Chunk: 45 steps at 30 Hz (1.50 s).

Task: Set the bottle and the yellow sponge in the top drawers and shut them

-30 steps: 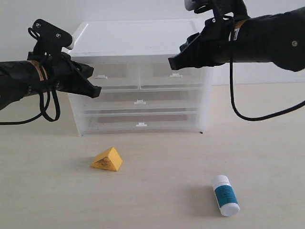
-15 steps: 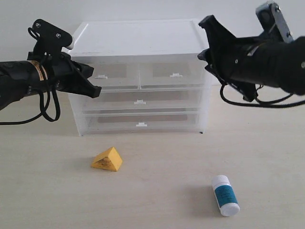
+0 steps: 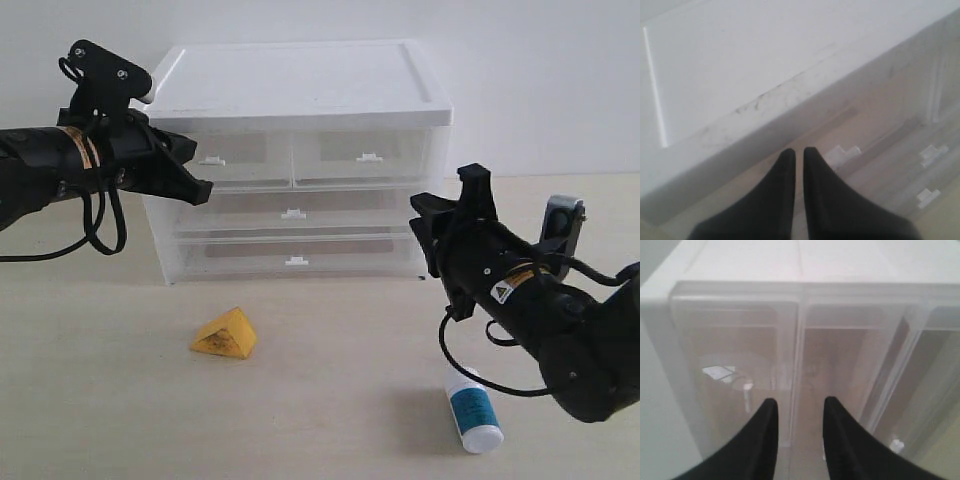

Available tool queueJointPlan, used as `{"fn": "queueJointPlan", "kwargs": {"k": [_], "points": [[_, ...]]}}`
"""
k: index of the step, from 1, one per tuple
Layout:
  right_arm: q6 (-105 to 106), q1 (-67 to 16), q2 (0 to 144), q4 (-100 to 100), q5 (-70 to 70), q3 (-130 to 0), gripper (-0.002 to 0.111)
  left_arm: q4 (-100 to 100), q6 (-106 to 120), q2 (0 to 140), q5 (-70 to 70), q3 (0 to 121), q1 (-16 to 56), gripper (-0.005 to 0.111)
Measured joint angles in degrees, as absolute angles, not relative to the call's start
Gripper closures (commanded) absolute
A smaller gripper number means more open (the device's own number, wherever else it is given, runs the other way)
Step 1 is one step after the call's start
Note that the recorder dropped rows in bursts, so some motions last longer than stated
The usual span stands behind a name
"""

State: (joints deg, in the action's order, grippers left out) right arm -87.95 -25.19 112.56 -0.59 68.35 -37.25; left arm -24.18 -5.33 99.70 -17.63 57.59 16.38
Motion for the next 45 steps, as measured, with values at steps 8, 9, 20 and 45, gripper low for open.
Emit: {"fn": "queueJointPlan", "kwargs": {"k": [8, 9, 20, 45], "points": [[-83.25, -27.46, 113.4, -2.3, 69.35, -44.54, 0.081, -24.18, -5.44, 99.7, -17.74, 57.59, 16.38, 0.103], [-82.46, -28.31, 113.4, -4.26, 69.35, -44.85, 0.081, -24.18, -5.44, 99.7, -17.85, 57.59, 16.38, 0.103], [-78.43, -32.58, 113.4, -12.79, 69.5, -47.32, 0.081, -24.18, -5.44, 99.7, -17.85, 57.59, 16.38, 0.103], [-78.43, -33.94, 117.43, -14.88, 69.45, -50.31, 0.081, -24.18, -5.78, 99.7, -17.94, 57.59, 16.38, 0.103]]}}
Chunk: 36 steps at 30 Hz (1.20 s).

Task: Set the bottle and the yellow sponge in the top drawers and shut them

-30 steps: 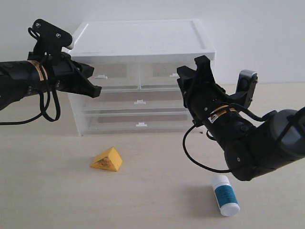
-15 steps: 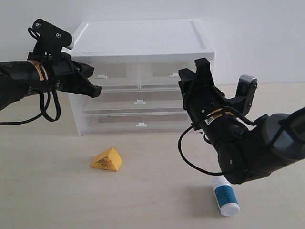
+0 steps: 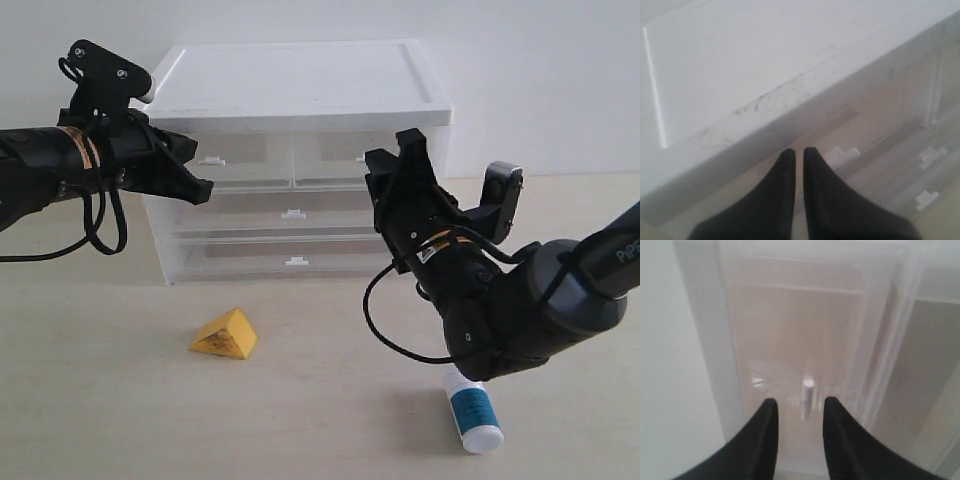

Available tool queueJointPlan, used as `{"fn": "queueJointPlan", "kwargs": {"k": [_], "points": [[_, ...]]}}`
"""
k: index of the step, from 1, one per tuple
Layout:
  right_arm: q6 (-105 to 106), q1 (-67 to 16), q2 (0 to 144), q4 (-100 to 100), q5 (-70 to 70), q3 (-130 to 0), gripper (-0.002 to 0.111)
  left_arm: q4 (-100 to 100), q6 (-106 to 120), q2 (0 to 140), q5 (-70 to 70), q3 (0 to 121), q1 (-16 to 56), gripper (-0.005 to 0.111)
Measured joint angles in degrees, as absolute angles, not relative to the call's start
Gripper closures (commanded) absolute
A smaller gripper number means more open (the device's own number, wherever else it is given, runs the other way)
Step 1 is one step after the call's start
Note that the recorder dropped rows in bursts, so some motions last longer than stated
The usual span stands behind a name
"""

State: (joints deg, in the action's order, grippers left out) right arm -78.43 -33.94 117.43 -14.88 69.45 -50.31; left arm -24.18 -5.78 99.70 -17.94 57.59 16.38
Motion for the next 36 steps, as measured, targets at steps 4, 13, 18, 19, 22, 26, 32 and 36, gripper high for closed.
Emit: {"fn": "queueJointPlan", "kwargs": {"k": [4, 13, 18, 19, 22, 26, 32, 36], "points": [[-77.9, -33.94, 117.43, -14.78, 69.45, -51.68, 0.081, -24.18, -5.78, 99.7, -17.94, 57.59, 16.38, 0.103], [-75.57, -33.98, 117.55, -14.67, 67.13, -53.34, 0.081, -24.18, -5.78, 99.7, -17.94, 57.59, 16.38, 0.103], [-74.72, -33.98, 117.55, -15.07, 66.31, -53.65, 0.081, -24.18, -5.78, 99.7, -17.94, 57.59, 16.38, 0.103], [-74.46, -33.98, 117.55, -15.28, 66.31, -53.65, 0.081, -24.18, -5.78, 99.7, -17.94, 57.59, 16.38, 0.103], [-73.84, -33.98, 117.55, -15.79, 66.19, -53.65, 0.081, -24.18, -5.78, 99.7, -17.94, 57.59, 16.38, 0.103], [-73.5, -33.98, 117.55, -16.76, 66.19, -53.76, 0.081, -24.18, -5.78, 99.7, -17.94, 57.59, 16.38, 0.103], [-76.02, -33.98, 118.01, -18.77, 66.31, -54.57, 0.081, -24.18, -5.78, 99.7, -17.94, 57.59, 16.38, 0.103], [-78.01, -34.08, 119.56, -18.99, 67.7, -55.35, 0.081, -24.18, -5.78, 99.7, -17.94, 57.59, 16.38, 0.103]]}}
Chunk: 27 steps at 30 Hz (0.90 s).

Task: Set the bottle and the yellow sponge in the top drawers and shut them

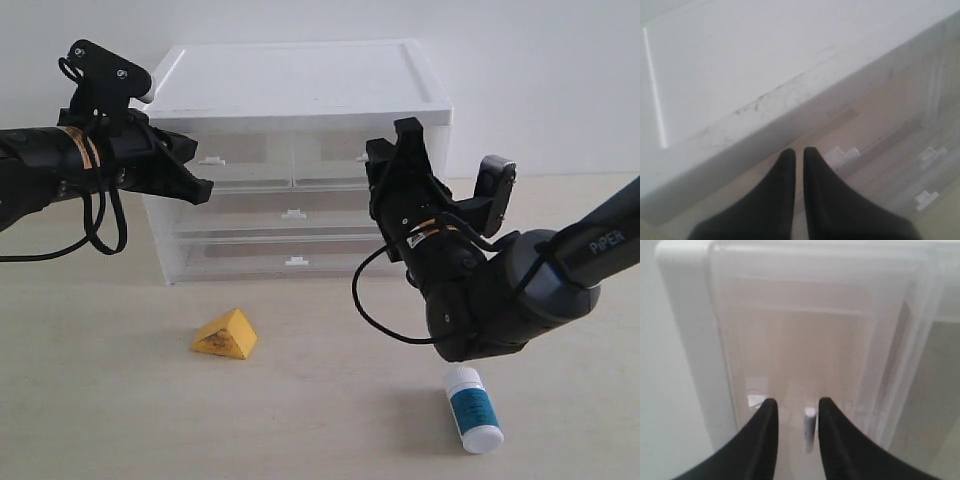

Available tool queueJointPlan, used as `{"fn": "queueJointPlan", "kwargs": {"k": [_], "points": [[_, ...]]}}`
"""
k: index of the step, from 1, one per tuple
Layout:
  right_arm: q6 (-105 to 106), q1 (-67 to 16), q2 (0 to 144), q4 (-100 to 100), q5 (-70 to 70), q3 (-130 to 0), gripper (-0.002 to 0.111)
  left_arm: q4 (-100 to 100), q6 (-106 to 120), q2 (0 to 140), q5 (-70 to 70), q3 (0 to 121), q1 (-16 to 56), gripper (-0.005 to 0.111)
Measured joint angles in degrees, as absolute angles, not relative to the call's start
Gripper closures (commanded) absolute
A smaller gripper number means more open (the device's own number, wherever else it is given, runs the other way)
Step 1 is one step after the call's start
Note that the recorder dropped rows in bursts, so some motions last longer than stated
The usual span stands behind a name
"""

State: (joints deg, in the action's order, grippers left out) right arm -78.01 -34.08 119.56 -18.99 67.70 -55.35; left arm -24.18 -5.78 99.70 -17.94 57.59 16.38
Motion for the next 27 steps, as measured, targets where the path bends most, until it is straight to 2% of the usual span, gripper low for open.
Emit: {"fn": "queueJointPlan", "kwargs": {"k": [9, 10, 13, 14, 27], "points": [[-79.64, -34.27, 121.71, -18.87, 69.65, -55.91, 0.082, -24.18, -5.78, 99.7, -17.94, 57.59, 16.38, 0.103], [-79.64, -34.27, 121.71, -18.87, 69.65, -55.91, 0.085, -24.18, -5.78, 99.7, -17.94, 57.59, 16.38, 0.103], [-79.52, -34.27, 121.71, -19.07, 69.25, -56.17, 0.106, -24.18, -5.78, 99.7, -17.94, 57.59, 16.38, 0.103], [-79.52, -34.3, 121.71, -19.06, 69.25, -56.3, 0.108, -24.18, -5.78, 99.7, -17.94, 57.59, 16.38, 0.103], [-77.79, -34.73, 121.71, -19.93, 69.25, -57.1, 0.108, -24.18, -5.78, 99.7, -17.94, 57.59, 16.38, 0.103]]}}
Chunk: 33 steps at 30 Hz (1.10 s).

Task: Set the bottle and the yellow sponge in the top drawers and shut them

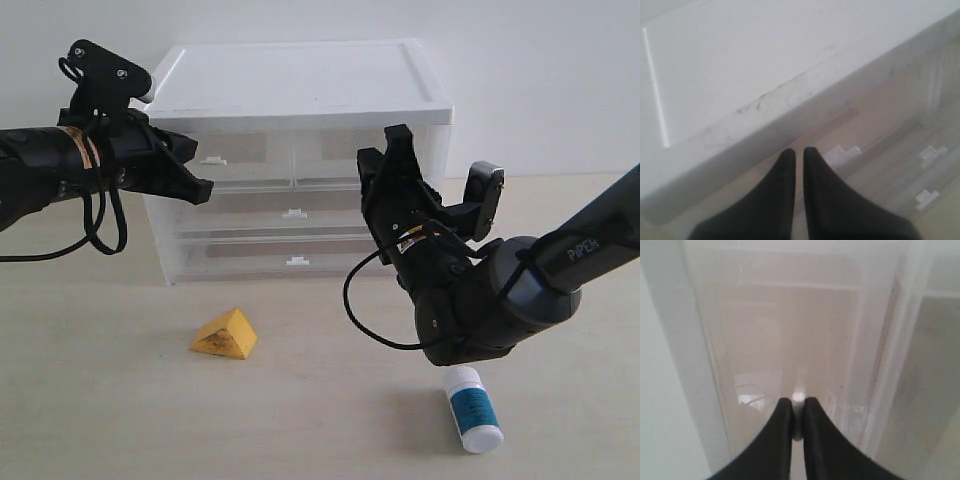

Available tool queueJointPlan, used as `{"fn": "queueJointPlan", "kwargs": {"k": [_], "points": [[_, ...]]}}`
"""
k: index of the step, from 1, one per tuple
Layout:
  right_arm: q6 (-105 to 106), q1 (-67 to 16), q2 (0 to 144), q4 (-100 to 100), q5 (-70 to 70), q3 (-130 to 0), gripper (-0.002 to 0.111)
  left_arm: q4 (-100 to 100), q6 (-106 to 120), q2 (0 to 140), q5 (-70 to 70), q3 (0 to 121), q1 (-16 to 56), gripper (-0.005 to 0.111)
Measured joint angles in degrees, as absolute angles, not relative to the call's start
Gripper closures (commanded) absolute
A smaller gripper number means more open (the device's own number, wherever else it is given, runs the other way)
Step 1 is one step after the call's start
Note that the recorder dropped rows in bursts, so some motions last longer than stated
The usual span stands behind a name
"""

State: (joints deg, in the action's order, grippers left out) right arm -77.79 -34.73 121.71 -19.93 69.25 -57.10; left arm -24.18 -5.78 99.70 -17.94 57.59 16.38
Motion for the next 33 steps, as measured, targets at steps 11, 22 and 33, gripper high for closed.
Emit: {"fn": "queueJointPlan", "kwargs": {"k": [11, 22, 33], "points": [[-77.16, -34.73, 121.71, -19.58, 69.25, -57.12, 0.108, -24.18, -5.78, 99.7, -17.94, 57.59, 16.38, 0.103], [-78.1, -34.4, 121.71, -17.75, 70.15, -55.93, 0.108, -24.18, -5.78, 99.7, -17.94, 57.59, 16.38, 0.103], [-78.41, -35.81, 121.71, -18.37, 71.54, -54.85, 0.108, -24.18, -5.78, 99.7, -17.83, 57.59, 16.38, 0.103]]}}
